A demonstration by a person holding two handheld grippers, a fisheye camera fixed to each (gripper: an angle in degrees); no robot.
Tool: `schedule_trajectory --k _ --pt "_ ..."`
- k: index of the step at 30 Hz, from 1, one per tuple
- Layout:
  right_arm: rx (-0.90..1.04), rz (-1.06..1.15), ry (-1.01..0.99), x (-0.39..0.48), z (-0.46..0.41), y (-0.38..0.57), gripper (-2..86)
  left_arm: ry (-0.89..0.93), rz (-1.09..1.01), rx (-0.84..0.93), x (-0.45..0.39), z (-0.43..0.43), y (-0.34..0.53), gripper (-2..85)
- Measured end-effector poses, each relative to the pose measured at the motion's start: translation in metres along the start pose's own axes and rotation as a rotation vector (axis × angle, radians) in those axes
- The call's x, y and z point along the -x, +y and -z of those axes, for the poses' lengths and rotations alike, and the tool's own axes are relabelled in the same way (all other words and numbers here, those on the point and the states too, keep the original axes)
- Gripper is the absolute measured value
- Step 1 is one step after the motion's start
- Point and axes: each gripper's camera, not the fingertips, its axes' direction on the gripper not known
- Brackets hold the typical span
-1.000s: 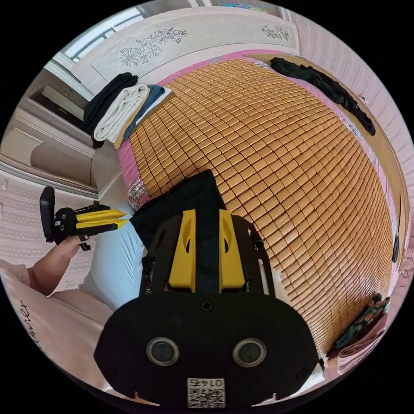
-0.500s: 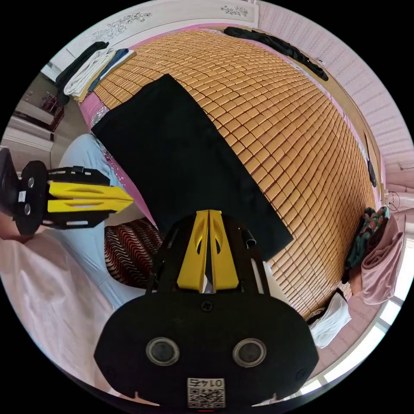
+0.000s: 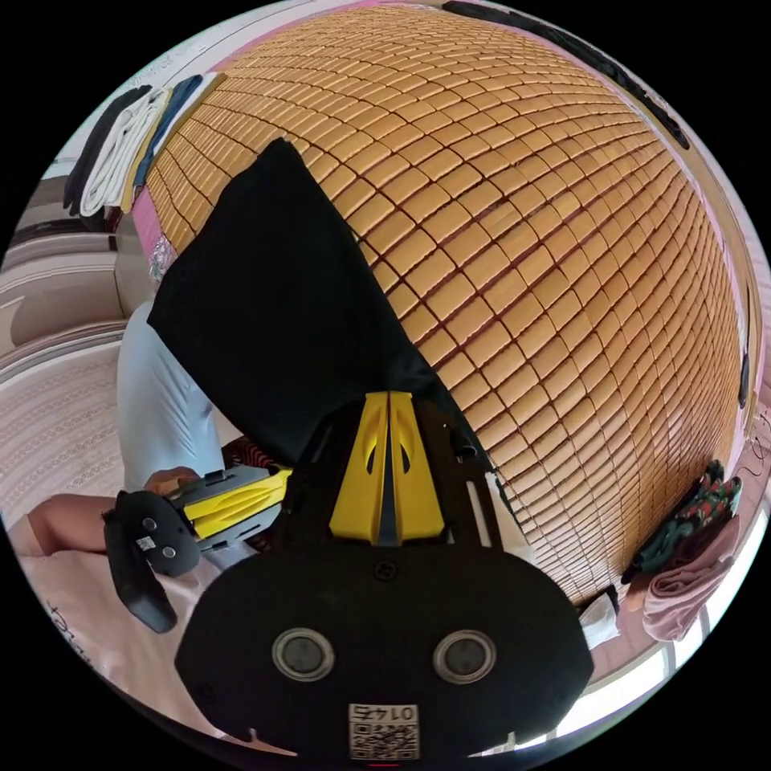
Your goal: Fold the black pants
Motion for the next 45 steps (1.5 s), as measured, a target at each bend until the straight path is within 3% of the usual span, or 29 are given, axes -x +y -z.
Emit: schedule_trajectory --k 10,14,16,18,19,20,24,31,36,43,45 --pt "-0.062 -0.003 0.101 -0.040 -0.034 0.045 -0.3 0.030 -0.048 -0.043 -0.014 -0.038 0.017 -0.9" --pt "-0.474 -0.090 -0.228 -0.087 -0.004 0.161 0.2 0.079 -0.053 -0.156 -0.026 -0.021 0.027 -0.2" --pt "-0.513 -0.191 -0.297 -0.113 -0.012 0.222 0.8 0.086 -0.070 -0.198 -0.038 -0.018 0.029 1.2" --pt "-0.545 -0.445 -0.252 -0.151 -0.041 0.306 4.4 0.089 -0.092 -0.247 -0.051 -0.017 0.028 4.1" --pt "-0.564 -0.527 -0.258 -0.160 -0.050 0.327 10.1 0.114 -0.123 -0.288 -0.060 -0.013 0.026 5.1" --pt "-0.574 -0.659 -0.313 -0.180 -0.069 0.363 21.5 0.140 -0.147 -0.318 -0.068 -0.010 0.024 6.0" --pt "-0.518 -0.803 -0.563 -0.219 -0.132 0.433 18.7 0.183 -0.215 -0.320 -0.086 -0.007 0.014 9.0" --pt "-0.467 -0.854 -0.782 -0.250 -0.203 0.473 5.9 0.198 -0.335 -0.271 -0.124 -0.030 -0.012 13.9" --pt "-0.597 -0.762 -0.898 -0.266 -0.208 0.517 2.7 0.176 -0.432 -0.183 -0.159 -0.057 -0.034 16.2" --pt "-0.695 -0.615 -0.980 -0.270 -0.199 0.531 4.7 0.069 -0.364 -0.158 -0.167 -0.067 -0.061 4.8" --pt "-0.802 -0.574 -1.001 -0.284 -0.199 0.548 6.3 0.080 -0.333 -0.149 -0.158 -0.064 -0.063 3.8"
